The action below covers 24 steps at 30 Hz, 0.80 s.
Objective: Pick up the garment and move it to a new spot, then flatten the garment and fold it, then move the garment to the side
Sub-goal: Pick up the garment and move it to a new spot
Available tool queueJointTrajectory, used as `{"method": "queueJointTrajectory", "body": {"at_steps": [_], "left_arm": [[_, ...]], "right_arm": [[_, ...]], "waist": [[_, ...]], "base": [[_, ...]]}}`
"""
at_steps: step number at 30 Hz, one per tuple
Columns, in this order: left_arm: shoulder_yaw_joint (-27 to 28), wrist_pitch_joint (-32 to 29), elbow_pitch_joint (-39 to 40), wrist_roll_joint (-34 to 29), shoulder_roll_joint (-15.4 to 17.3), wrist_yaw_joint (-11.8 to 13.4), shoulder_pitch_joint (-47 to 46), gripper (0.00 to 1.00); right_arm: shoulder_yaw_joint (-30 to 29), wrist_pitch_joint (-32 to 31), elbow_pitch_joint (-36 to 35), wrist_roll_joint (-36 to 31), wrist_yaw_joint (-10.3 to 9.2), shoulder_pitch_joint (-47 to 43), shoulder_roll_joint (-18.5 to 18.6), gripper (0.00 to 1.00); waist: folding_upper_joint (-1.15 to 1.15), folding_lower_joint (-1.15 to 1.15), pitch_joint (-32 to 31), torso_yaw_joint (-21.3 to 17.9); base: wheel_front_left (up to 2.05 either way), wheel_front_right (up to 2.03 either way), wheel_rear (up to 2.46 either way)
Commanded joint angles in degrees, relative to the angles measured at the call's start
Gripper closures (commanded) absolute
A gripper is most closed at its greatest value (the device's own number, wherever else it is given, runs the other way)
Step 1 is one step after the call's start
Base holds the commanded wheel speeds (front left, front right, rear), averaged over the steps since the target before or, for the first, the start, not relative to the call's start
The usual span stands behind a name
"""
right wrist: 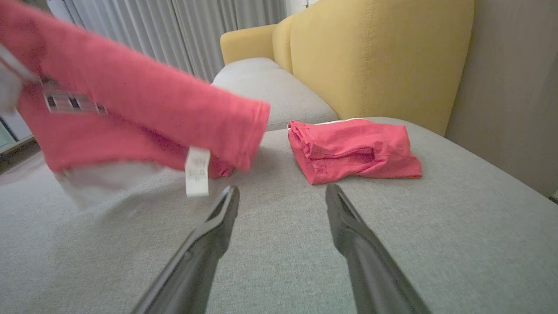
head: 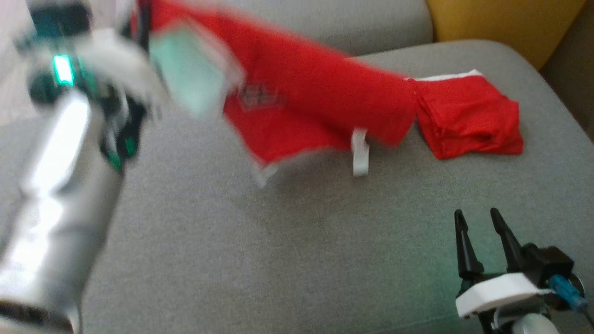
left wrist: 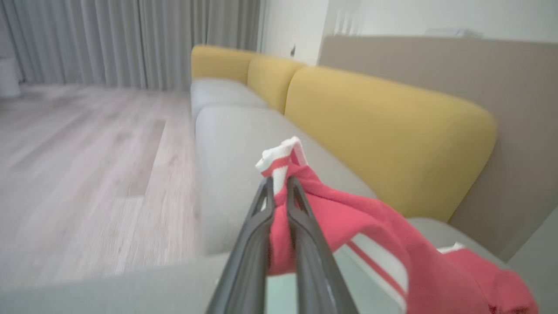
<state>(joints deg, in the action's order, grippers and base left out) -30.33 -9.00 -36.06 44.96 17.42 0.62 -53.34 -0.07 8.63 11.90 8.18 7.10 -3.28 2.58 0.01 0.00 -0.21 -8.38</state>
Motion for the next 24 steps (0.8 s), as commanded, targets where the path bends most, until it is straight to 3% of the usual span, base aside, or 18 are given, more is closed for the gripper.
{"method": "queueJointTrajectory", "body": {"at_steps": [1, 9, 17, 18, 19, 20, 24], "left_arm": [[2.08, 0.93, 0.95, 0.82, 2.65, 0.91, 0.86, 1.00], [5.50, 6.66, -6.92, 3.51, 4.47, 3.30, 11.00, 1.00], [7.20, 11.23, -12.11, 4.34, 4.88, 1.72, 9.66, 1.00], [7.25, 11.57, -12.55, 4.40, 4.79, 1.39, 9.27, 0.75], [7.23, 11.94, -12.82, 4.42, 4.70, 0.88, 8.86, 0.20], [7.25, 12.45, -13.07, 4.41, 4.72, 0.37, 8.42, 0.00], [7.35, 14.07, -13.85, 4.46, 4.62, -1.03, 7.50, 0.00]], "right_arm": [[1.77, 1.07, -1.42, 0.46, 0.39, 3.78, 0.30, 0.00], [2.58, 1.89, -0.20, 0.03, 0.39, 7.84, 0.30, 0.00], [2.86, 2.07, 0.25, -0.81, 0.39, 9.82, 0.30, 0.00], [2.95, 2.07, 0.31, -0.85, 0.39, 9.95, 0.30, 0.00], [3.04, 2.07, 0.39, -0.89, 0.39, 10.06, 0.30, 0.00], [3.13, 2.08, 0.48, -0.91, 0.39, 10.16, 0.30, 0.00], [3.30, 2.21, 0.91, -0.87, 0.39, 10.17, 0.30, 0.00]], "waist": [[-0.01, 0.00, 2.09, -0.10], [-0.01, 0.00, 7.93, -1.01], [-0.01, 0.00, 11.06, -0.85], [-0.01, 0.00, 11.13, -0.78], [-0.01, 0.00, 11.17, -0.68], [-0.01, 0.00, 11.13, -0.53], [-0.01, 0.00, 10.26, 0.15]], "base": [[0.00, 0.00, 0.00], [0.00, 0.00, 0.00], [0.00, 0.00, 0.00], [0.00, 0.00, 0.00], [0.00, 0.00, 0.00], [0.00, 0.00, 0.00], [0.00, 0.00, 0.00]]}}
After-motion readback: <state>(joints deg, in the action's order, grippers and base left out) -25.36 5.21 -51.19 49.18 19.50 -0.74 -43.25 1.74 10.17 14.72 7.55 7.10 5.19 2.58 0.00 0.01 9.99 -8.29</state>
